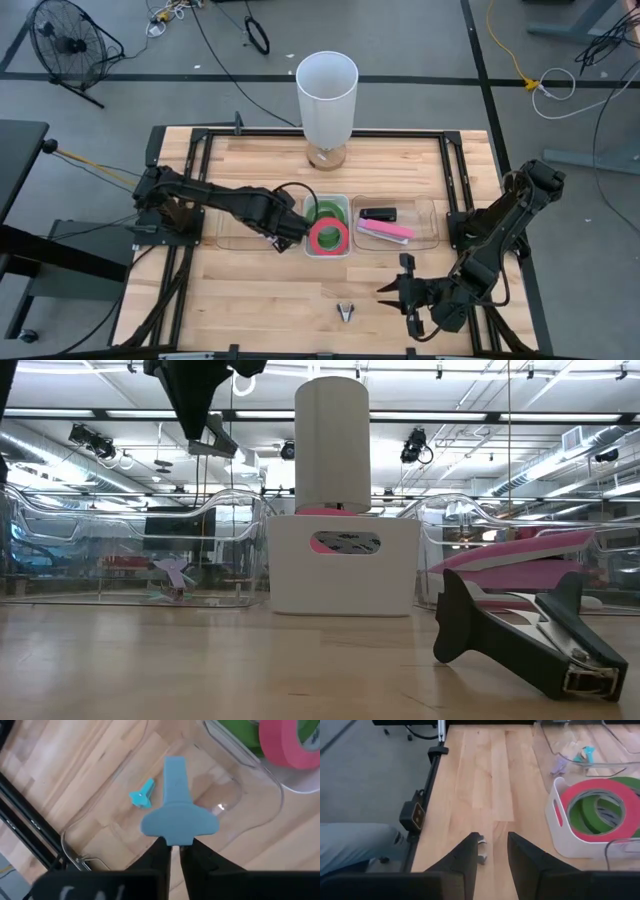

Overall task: Pick and place Stapler, Stapler remover, tape
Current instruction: Put the gray staple remover into the left transparent bin, then put the black staple remover into the left transparent bin

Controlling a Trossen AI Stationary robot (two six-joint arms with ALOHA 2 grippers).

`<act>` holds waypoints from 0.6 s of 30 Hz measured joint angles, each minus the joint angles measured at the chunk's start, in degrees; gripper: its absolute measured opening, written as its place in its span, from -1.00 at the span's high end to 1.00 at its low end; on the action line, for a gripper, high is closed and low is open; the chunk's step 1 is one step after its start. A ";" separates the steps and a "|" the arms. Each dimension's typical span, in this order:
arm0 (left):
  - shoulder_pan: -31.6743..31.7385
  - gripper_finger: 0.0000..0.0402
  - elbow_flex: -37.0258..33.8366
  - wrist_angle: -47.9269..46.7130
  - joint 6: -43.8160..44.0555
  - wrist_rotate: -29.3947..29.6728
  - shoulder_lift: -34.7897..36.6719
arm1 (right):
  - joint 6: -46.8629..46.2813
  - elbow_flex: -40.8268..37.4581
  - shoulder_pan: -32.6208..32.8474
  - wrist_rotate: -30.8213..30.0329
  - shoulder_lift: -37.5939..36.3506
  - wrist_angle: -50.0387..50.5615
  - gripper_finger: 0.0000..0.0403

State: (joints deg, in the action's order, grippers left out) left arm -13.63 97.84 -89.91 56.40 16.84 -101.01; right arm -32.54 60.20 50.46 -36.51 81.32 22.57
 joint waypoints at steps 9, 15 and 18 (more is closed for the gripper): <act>-0.02 0.46 0.00 0.37 -0.23 2.47 -0.04 | 2.12 0.00 -0.18 0.00 1.91 -0.29 0.47; -0.85 0.40 0.00 7.88 -0.08 2.65 -0.04 | 2.92 0.00 -0.20 0.08 2.85 -0.23 0.47; -2.33 0.41 0.00 14.43 -1.67 2.84 -0.04 | 2.83 0.00 -0.20 0.10 2.86 -0.27 0.47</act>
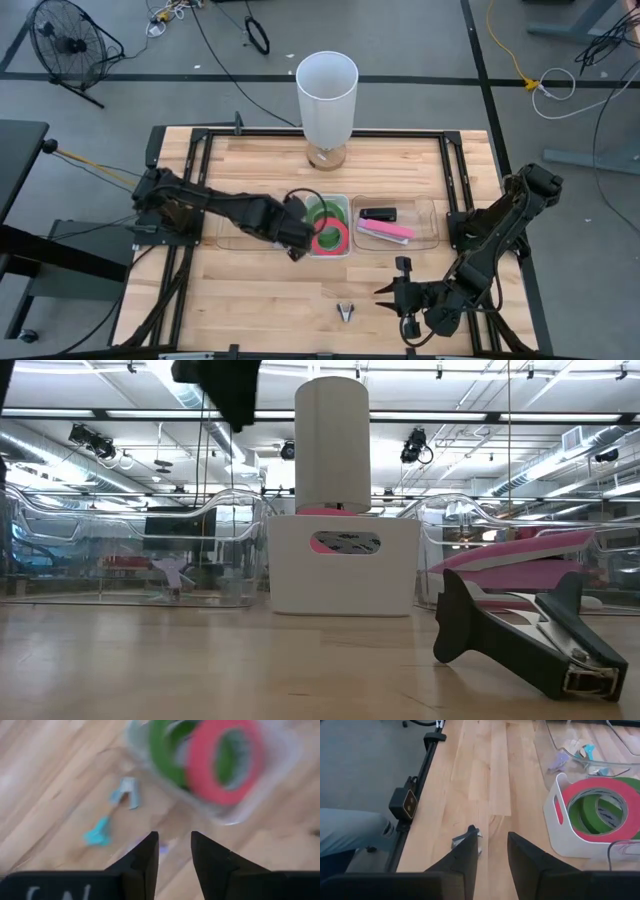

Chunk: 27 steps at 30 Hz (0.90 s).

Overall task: Pick and place Stapler, Stapler remover, tape
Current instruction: Put the black staple remover into the left transparent bin

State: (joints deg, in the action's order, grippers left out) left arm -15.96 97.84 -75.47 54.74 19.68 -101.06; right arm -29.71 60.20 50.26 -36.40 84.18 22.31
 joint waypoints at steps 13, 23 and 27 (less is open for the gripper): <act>-10.80 0.43 0.00 20.28 -16.87 11.69 -0.04 | -0.94 0.00 0.02 3.00 0.00 -3.70 0.47; -13.63 0.43 0.00 20.91 -17.94 16.32 -0.04 | 0.73 0.02 -3.61 -0.03 7.06 -13.77 0.45; -13.93 0.43 0.00 21.05 -17.94 15.07 -0.04 | 1.55 0.04 -8.70 10.71 11.85 -24.02 0.38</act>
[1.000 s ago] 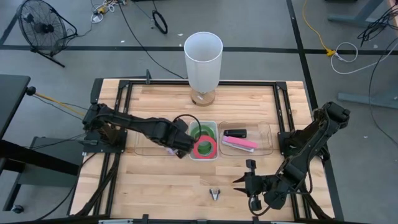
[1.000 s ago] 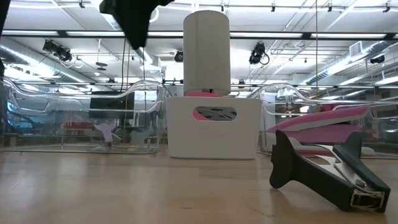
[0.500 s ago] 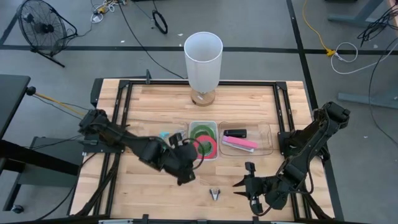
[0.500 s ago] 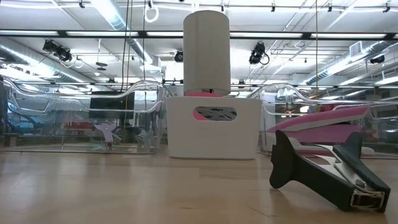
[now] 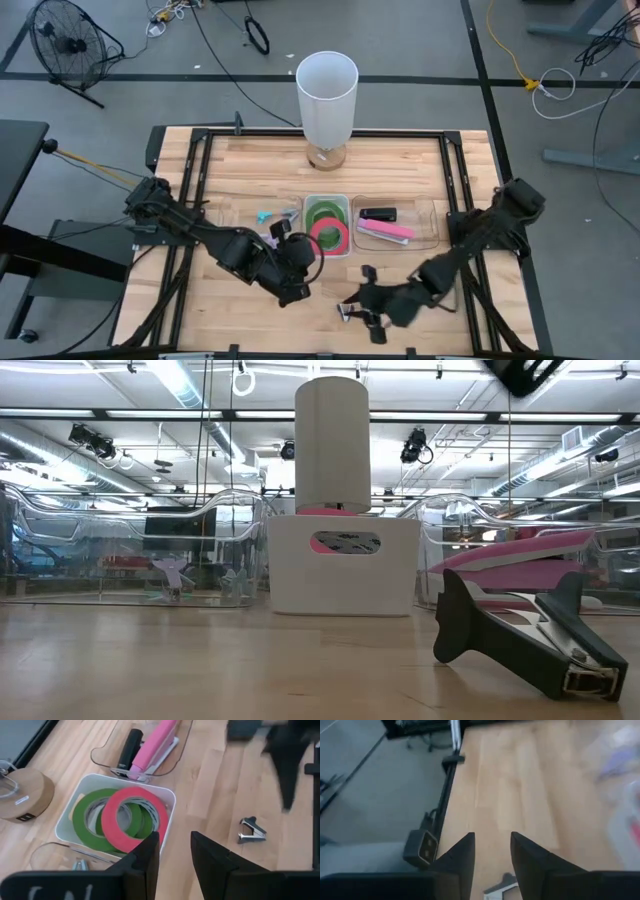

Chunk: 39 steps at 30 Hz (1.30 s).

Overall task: Pick and place Stapler, Stapler remover, tape
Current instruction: Put the black staple remover into the left transparent bin

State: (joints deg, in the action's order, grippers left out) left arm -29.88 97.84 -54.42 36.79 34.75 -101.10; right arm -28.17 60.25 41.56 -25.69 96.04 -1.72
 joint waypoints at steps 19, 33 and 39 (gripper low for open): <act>-2.23 0.43 0.00 -0.19 -0.13 2.97 -0.11 | -10.44 0.00 -4.74 13.24 6.42 12.23 0.23; -2.23 0.43 0.00 -0.23 -0.13 3.19 -0.13 | -10.41 0.00 -4.67 11.72 9.23 12.63 -0.11; -2.23 0.43 0.00 -0.23 -0.13 3.73 -0.13 | -9.61 -0.02 -4.67 13.30 11.91 8.15 -0.12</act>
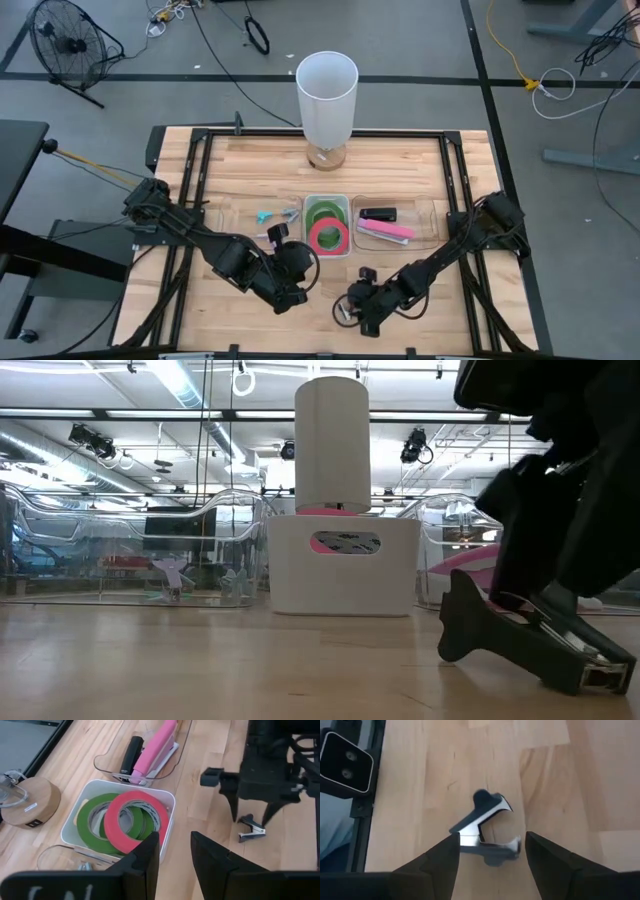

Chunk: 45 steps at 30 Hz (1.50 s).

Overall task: Pick and place Stapler, Stapler remover, tape
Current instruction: Put the black staple remover into the left transparent bin

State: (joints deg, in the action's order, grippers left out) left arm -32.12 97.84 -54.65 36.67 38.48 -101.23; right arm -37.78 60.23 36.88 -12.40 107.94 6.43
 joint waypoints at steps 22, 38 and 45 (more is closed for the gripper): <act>0.00 0.43 0.00 0.00 0.02 0.52 -0.02 | 0.56 0.24 0.02 2.61 3.72 -2.34 0.63; 0.14 0.43 0.00 3.21 -0.14 1.39 -0.02 | 4.58 -0.28 -0.07 0.54 -4.51 5.61 0.89; 1.88 0.43 0.00 5.83 -1.38 1.81 -0.02 | 3.98 -0.20 -0.09 -3.68 -12.86 13.41 0.95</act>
State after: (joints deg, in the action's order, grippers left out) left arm -30.24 97.84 -48.82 35.29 40.29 -101.25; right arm -33.81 60.03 36.80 -16.08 95.08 19.85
